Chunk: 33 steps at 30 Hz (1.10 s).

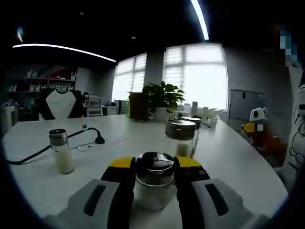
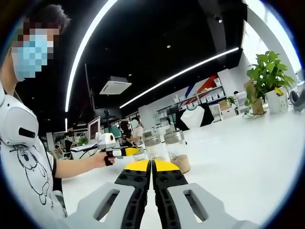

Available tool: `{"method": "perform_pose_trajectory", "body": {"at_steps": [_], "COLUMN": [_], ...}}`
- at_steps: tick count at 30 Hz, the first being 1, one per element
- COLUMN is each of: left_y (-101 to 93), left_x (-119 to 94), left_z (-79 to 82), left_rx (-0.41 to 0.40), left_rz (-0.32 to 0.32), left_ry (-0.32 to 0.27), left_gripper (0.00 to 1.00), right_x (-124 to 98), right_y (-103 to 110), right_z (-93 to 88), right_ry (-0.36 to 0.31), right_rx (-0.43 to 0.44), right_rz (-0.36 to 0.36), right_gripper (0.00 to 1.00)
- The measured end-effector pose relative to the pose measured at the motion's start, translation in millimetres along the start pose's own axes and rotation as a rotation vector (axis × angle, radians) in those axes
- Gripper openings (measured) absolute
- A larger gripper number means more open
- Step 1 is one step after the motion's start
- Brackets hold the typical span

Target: Rotate the seasoning bottle until the label or dispensing opening points toward the visible target arrow and the bottle remains upright within the marked orientation range

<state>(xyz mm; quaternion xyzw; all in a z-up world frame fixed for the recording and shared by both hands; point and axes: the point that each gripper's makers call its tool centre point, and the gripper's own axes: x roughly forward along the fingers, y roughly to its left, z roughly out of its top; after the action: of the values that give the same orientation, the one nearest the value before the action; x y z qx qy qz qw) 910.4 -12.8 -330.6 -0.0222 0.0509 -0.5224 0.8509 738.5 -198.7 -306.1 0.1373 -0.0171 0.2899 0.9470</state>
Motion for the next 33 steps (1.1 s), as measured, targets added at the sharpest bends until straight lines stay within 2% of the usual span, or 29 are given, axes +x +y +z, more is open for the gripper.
{"method": "perform_pose_trajectory", "body": {"at_steps": [3,7,14,15,19,22,24,27,29,31,32,33], "left_y": [2.1,6.9,11.2,6.1,5.1,5.8,5.8,-2.8,-3.8,17.5,21.8,16.4], "left_x": [-0.4,-2.9,-3.5,-2.9,-3.1,-2.1,-1.3,1.2,1.3,-3.5,-5.9,-4.2], "left_z": [0.2,-0.1,-0.5,-1.0,-0.9,-1.3,-5.1,-5.7,-1.1,-0.3,0.9,2.7], "left_rx": [-0.003,-0.008,-0.024,-0.028,-0.031,-0.006,0.072,0.055,0.043,0.0,0.042,0.037], "left_rz": [-0.024,-0.095,-0.124,-0.126,-0.12,-0.1,-0.079,-0.068,-0.042,0.114,0.156,0.149], "left_ry": [0.0,0.011,0.005,0.003,0.002,0.019,0.05,0.059,0.035,0.046,0.056,0.046], "left_gripper": [0.34,0.34,0.34,0.34,0.34,0.34,0.34,0.41,0.44,0.44,0.44,0.45], "right_x": [-0.2,-0.2,-0.6,-0.4,-0.2,-0.7,-1.3,-2.3,-2.4,-2.3,-2.2,-2.0], "right_y": [0.2,1.0,2.3,2.4,4.1,3.9,3.4,3.1,3.0,2.9,3.1,3.6], "right_z": [1.1,2.4,2.4,2.3,1.4,0.8,0.6,1.4,1.3,1.0,0.9,1.1], "right_ry": [0.0,0.002,0.005,0.004,0.004,0.005,0.005,0.001,0.001,0.001,0.001,-0.001], "right_rx": [-0.003,-0.008,-0.012,-0.012,-0.013,-0.012,-0.011,-0.01,-0.009,-0.009,-0.006,-0.004], "right_rz": [0.001,0.005,0.01,0.01,0.015,0.014,0.012,0.008,0.006,0.006,0.006,0.007], "right_gripper": [0.0,0.0,0.0,0.0,0.0,0.0,0.0,0.0,0.0,0.0,0.0,0.0]}}
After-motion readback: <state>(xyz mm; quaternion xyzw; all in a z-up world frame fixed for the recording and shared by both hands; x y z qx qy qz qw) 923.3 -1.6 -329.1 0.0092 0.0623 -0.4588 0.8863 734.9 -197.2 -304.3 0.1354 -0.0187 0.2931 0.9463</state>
